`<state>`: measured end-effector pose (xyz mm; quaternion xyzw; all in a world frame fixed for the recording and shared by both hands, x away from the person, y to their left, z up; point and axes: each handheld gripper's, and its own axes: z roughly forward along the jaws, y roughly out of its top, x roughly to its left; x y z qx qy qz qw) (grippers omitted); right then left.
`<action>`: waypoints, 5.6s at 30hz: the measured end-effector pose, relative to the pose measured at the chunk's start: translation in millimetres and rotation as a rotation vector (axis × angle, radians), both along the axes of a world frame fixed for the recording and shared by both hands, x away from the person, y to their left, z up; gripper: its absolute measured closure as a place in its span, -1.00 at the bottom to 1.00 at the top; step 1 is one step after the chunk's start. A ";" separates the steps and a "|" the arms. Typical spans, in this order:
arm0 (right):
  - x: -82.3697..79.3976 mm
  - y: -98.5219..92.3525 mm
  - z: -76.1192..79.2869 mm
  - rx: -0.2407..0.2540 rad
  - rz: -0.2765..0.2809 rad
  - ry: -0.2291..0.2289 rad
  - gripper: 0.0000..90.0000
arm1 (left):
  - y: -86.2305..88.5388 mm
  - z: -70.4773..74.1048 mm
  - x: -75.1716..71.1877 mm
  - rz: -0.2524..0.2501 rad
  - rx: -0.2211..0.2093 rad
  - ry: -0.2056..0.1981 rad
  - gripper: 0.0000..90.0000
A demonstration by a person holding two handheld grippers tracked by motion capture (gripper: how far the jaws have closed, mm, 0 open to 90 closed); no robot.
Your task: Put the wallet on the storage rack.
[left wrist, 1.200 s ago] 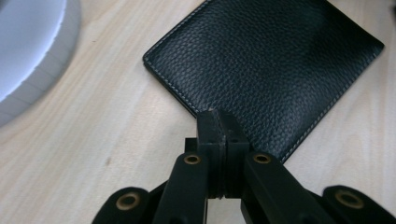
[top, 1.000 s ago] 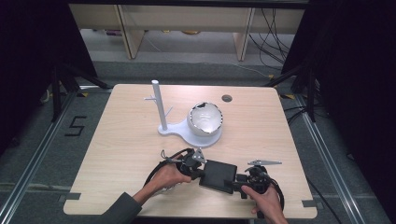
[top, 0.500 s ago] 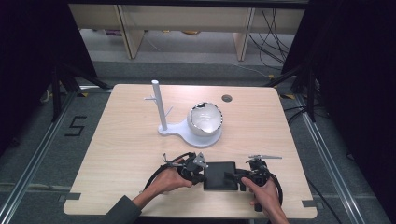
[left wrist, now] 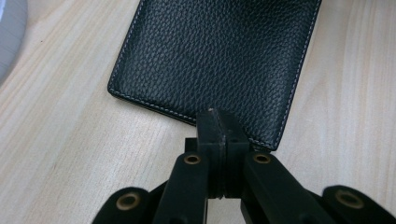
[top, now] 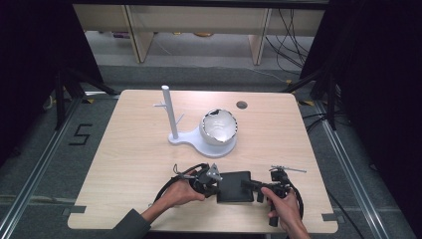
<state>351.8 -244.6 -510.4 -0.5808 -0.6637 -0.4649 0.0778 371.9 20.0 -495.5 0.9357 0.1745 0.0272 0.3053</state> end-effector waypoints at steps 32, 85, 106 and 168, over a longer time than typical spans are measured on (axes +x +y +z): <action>-5.5 4.4 6.9 -0.030 -0.038 -0.014 0.51 | -0.4 -0.6 -2.0 0.005 0.001 -0.006 0.98; 36.4 15.6 115.3 -0.171 0.144 -0.248 0.82 | 87.3 50.0 -27.9 0.076 -0.028 -0.081 0.08; 72.4 4.2 163.3 -0.177 0.122 -0.277 0.83 | 154.5 37.1 -72.7 0.227 -0.103 -0.056 -0.16; 181.7 69.3 119.0 -0.228 -0.045 -0.157 0.82 | 189.0 20.2 -100.0 0.304 -0.112 -0.029 -0.28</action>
